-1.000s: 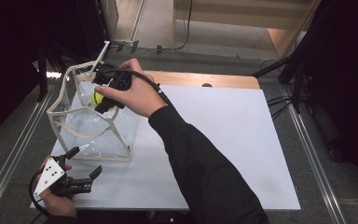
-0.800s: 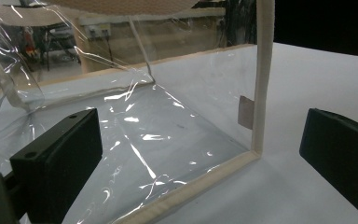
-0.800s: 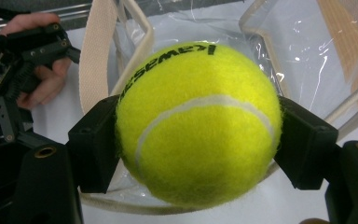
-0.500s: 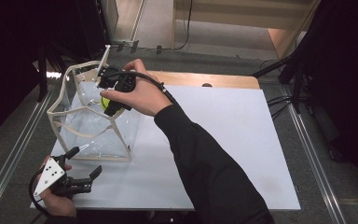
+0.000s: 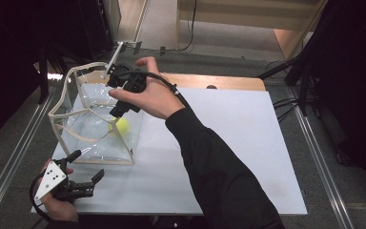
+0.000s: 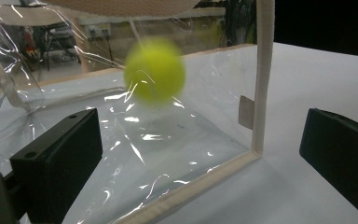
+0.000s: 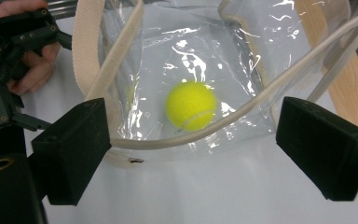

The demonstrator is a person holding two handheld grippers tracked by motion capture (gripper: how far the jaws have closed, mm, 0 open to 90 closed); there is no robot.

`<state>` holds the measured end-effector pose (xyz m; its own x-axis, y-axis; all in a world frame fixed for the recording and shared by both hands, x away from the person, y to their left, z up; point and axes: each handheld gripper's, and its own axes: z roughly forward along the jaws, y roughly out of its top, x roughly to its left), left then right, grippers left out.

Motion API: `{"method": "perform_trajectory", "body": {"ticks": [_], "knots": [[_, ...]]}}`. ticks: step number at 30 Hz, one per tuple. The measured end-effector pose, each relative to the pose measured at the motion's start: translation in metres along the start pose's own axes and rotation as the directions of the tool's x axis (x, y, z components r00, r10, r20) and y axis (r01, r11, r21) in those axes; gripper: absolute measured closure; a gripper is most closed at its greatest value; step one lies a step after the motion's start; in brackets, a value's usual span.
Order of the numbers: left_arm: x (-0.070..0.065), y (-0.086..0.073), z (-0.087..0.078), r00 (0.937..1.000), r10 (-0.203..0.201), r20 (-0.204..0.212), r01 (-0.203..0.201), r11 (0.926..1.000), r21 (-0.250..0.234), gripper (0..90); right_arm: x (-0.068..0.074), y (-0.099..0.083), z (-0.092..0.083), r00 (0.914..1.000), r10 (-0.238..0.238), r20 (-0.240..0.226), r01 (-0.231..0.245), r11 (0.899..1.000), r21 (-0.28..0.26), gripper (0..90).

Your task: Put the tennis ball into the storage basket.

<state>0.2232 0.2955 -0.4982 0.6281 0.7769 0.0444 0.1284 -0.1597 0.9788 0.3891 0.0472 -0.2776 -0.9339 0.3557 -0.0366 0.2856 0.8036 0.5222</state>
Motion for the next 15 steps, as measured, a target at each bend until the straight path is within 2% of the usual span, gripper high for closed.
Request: {"method": "perform_trajectory", "body": {"ticks": [6,9,15], "knots": [[0.000,0.000,0.000,1.0000,0.002,-0.001,-0.002,1.0000,0.004,0.0,-0.004,-0.012,-0.007,0.9997,0.024,-0.001,-0.024,0.999,-0.026,7.4],[0.000,0.000,0.000,1.0000,0.003,-0.001,-0.003,1.0000,0.005,0.0,-0.005,-0.018,-0.007,0.9994,0.035,-0.005,-0.035,0.999,-0.030,0.2],[0.000,0.000,0.000,1.0000,0.003,-0.001,-0.003,1.0000,0.005,0.0,-0.005,-0.029,-0.008,0.9987,0.051,0.001,-0.051,0.997,-0.050,0.1]]}}
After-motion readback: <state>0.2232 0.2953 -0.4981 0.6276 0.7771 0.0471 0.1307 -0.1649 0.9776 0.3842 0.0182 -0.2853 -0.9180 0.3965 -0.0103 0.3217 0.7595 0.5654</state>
